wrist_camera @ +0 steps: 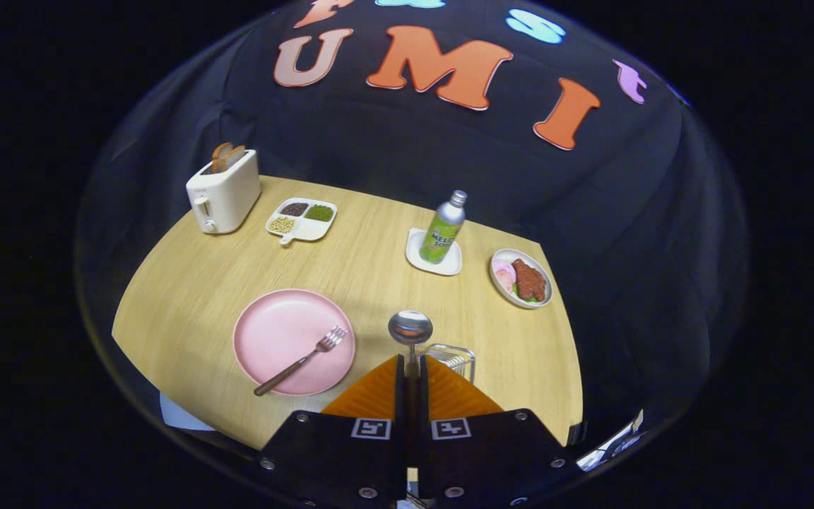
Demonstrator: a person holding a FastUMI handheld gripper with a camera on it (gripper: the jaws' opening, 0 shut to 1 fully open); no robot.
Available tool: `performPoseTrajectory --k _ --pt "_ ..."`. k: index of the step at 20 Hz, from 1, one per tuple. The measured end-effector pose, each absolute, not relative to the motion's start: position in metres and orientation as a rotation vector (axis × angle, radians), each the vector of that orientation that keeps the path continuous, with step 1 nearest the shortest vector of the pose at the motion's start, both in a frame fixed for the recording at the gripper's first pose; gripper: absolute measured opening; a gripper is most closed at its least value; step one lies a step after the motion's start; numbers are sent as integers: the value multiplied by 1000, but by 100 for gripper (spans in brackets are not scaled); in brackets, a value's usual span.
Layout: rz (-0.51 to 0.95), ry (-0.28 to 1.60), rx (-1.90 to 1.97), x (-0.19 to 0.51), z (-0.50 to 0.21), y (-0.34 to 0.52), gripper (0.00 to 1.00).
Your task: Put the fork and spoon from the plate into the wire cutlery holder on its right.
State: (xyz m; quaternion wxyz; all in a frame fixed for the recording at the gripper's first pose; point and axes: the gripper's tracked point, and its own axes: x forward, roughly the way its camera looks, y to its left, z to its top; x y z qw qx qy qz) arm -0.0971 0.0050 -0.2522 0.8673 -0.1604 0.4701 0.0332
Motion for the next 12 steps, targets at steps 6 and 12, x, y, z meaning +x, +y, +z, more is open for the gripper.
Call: performPoseTrajectory --k 6,12 --pt "-10 1056 -272 -116 -264 -42 7" --pt "13 1142 -254 -127 -302 -46 7"
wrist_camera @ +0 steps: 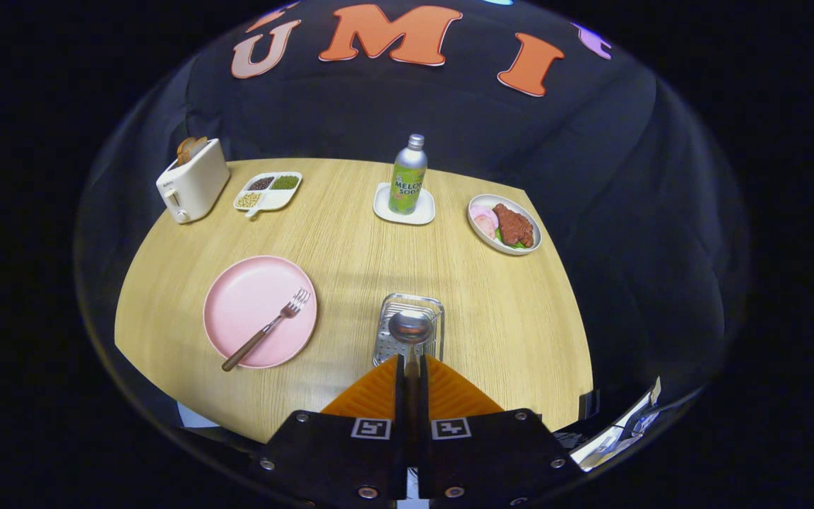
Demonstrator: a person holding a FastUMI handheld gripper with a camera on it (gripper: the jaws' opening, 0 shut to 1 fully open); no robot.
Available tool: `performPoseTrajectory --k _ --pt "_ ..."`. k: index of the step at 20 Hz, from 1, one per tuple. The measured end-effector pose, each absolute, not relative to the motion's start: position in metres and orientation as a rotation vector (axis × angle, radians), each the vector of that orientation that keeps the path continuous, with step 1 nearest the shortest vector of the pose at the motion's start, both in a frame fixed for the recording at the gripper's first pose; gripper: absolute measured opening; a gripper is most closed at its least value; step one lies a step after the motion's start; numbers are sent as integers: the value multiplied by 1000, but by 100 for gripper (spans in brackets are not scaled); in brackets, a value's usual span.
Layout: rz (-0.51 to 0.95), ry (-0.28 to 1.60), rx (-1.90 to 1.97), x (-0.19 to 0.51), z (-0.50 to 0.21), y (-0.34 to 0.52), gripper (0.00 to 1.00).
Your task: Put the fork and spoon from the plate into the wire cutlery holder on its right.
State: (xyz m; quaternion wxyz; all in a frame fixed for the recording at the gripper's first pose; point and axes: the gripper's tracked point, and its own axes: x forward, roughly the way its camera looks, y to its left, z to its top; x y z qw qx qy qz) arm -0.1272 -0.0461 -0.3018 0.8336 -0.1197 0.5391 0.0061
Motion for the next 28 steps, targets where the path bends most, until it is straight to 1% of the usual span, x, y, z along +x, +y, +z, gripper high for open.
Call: performPoseTrajectory --k 5,8,12,15,16,17,18,19,20,21,22,24,26,28 --pt "-13 1201 -235 -124 -336 -50 7" --pt "-17 1188 -218 -114 -340 -49 10" --pt "-1 1084 -201 -96 -320 -46 14" --pt "16 947 -182 -77 -291 -36 20" --pt "30 889 -171 -70 -280 -29 23" --pt "48 829 -162 -64 -268 -22 29" --pt "51 775 -165 -59 -256 -17 39" --pt "60 725 -169 -55 -245 -12 45" --pt "59 676 -176 -51 -236 -8 58" --pt "57 632 -181 -48 -226 -6 63" --pt "52 593 -185 -45 -217 -3 72" --pt "40 520 -190 -42 -199 3 81" --pt "29 455 -188 -36 -182 9 85" --pt "19 391 -182 -33 -166 19 86"
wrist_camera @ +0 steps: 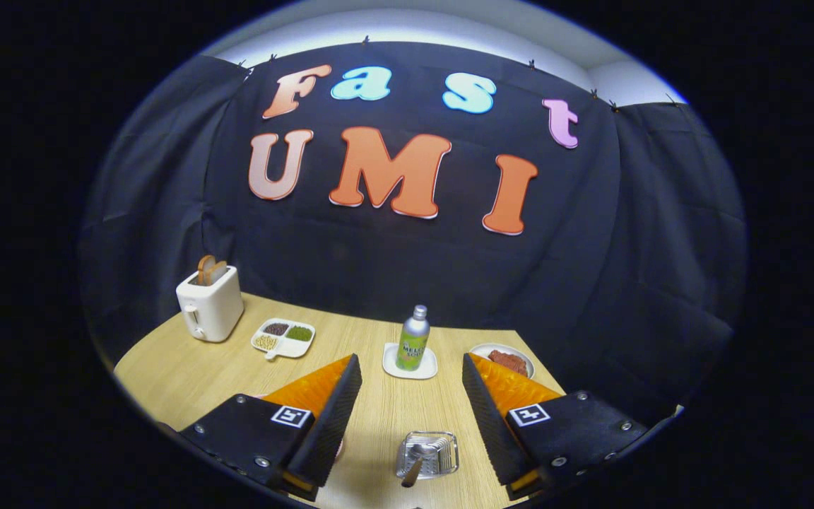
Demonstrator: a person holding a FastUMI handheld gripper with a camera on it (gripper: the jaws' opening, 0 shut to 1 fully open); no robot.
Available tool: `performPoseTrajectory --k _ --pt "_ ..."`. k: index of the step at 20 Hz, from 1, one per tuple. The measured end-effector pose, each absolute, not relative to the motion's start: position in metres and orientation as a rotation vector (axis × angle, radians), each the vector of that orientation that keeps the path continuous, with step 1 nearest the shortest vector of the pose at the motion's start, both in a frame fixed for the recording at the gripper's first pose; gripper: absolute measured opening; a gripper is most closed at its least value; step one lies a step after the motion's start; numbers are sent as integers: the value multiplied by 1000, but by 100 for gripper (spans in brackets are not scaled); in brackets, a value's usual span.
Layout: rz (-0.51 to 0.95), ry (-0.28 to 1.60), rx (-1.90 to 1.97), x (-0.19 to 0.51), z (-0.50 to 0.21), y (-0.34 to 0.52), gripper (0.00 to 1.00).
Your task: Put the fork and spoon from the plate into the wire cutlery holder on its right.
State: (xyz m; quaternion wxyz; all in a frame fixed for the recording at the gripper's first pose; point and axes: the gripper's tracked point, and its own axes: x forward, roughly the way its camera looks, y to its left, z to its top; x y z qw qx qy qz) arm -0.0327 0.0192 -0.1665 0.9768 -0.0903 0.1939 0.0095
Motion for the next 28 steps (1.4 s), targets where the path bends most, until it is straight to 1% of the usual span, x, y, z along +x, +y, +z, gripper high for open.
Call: performPoseTrajectory --k 5,13,24,27,28 --pt "6 328 -155 -31 -153 47 89" --pt "34 393 -123 -38 -182 105 91" --pt "26 737 -77 -78 -301 134 91" --pt "21 865 -73 -95 -339 138 91" --pt "25 915 -69 -102 -353 140 90"
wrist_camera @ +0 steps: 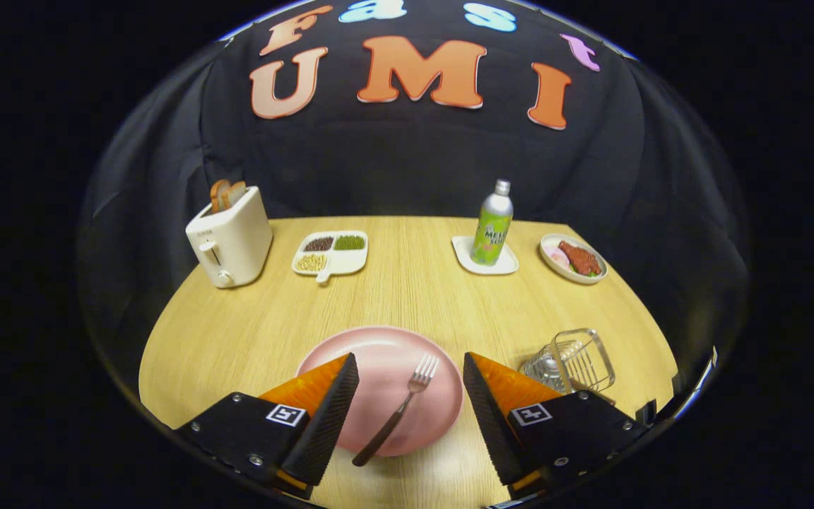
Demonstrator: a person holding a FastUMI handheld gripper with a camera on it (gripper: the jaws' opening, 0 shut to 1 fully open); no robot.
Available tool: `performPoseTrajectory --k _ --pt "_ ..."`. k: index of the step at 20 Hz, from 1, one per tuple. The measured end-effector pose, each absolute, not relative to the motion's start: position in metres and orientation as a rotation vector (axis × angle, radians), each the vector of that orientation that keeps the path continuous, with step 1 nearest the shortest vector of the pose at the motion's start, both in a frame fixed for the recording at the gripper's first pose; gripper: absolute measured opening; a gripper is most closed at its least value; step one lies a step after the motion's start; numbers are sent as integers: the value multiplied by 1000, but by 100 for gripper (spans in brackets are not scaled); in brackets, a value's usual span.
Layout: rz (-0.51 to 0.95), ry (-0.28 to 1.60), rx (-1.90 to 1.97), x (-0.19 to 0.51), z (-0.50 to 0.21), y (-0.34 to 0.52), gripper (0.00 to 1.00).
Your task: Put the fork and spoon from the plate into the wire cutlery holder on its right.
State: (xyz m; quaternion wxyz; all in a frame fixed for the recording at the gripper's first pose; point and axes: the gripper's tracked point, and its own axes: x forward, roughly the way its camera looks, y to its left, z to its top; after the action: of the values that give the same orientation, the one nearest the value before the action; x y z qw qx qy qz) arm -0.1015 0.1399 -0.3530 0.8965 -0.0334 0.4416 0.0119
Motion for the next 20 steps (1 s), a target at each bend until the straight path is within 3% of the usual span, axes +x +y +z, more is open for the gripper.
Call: performPoseTrajectory --k 5,9,20 --pt "39 1145 -70 -136 -401 147 81" --pt "54 1248 -95 -150 -423 151 66" --pt "71 1367 -66 -154 -443 149 14"
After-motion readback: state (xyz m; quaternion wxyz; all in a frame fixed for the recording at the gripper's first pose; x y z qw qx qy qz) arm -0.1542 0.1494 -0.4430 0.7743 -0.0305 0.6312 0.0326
